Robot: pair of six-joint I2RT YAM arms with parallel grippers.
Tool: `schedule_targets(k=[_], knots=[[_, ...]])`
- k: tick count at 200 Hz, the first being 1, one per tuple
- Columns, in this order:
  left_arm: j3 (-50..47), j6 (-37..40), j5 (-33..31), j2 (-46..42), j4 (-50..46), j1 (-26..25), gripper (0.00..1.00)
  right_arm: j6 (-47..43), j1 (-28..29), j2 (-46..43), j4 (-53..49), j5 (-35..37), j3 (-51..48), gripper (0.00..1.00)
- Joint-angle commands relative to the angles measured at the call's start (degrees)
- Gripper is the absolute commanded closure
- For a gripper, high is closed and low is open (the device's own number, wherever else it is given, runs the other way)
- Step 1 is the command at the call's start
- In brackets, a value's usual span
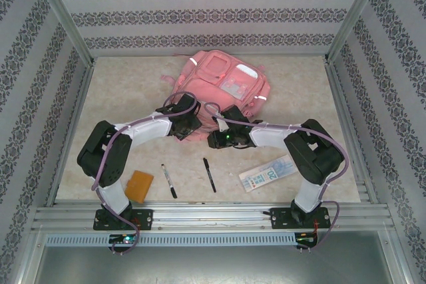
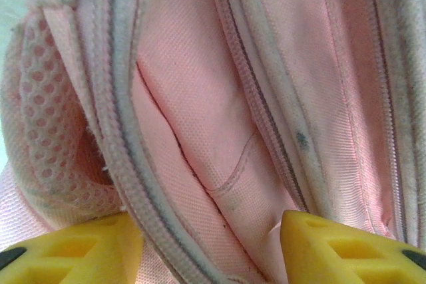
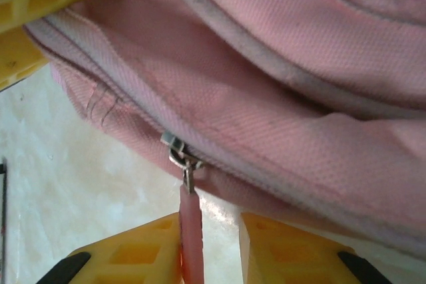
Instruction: Pack the student bag
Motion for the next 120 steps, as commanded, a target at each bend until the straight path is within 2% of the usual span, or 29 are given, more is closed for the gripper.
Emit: schedule_targets(k=[1,17,27,37,55,67,120], knots=[[-1.6,-1.1,-1.6,-0.6,0.8,-0.4,0.46,1.1,0.6,0.5,0.3,3.1,1.8,0.77],[-1.8,-0.5,-2.1,-0.8,0.6,-0.5,0.51,0.7,0.6,0.2,-0.3,3.9,2.0,0.94],[-2.1,-0.2,-2.5,-1.0,0.6,-0.4,0.57,0.2,0.4,-0.1,-1.0,4.2,1.8,1.00],[-2.4,0.3,-2.8,-1.2,0.7,-0.5,0.65,-0.3,0.1,-0.7,-2.1,4.5,1.6,1.00],[-2.4,2.0,-3.2,-1.7,0.6,-0.3,0.89,-0.9,-1.6,-2.0,-4.4,4.3,0.8,1.00],[-2.0,3.3,-3.9,-2.1,-0.3,-0.2,1.00,-1.8,-2.9,-2.9,-6.6,3.9,0.3,1.00],[-0.2,8.8,-5.9,-4.9,-4.0,0.6,1.00,-8.5,-9.0,-4.8,-16.4,7.4,0.5,1.00]])
